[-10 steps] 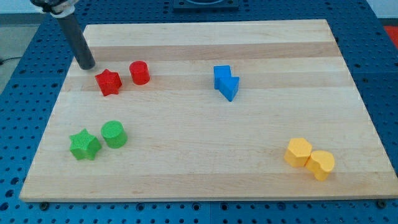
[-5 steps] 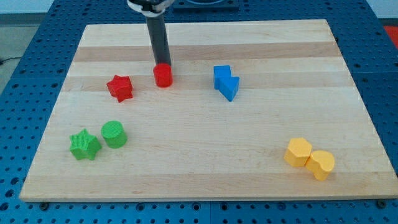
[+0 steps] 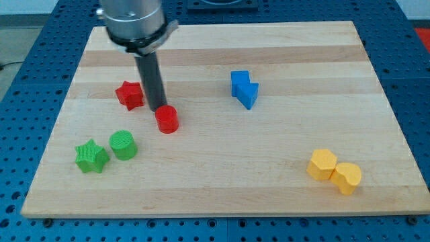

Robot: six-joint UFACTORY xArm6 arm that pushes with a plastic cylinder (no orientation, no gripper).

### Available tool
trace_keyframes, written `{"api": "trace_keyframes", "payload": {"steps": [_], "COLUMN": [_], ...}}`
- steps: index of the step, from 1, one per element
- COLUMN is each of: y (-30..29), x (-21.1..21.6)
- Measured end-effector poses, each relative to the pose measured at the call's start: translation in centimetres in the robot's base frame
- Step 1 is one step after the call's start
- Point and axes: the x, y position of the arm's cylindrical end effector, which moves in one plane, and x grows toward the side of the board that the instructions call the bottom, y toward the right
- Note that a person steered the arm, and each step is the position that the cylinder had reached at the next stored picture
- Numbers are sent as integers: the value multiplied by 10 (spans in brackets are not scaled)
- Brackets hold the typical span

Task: Move the red circle towards the bottom centre of the board

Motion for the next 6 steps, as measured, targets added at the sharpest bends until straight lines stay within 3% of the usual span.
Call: {"api": "trace_keyframes", "payload": {"steps": [2, 3, 4, 6], "y": [70, 71, 56, 111], "x": [48, 76, 77, 97]}}
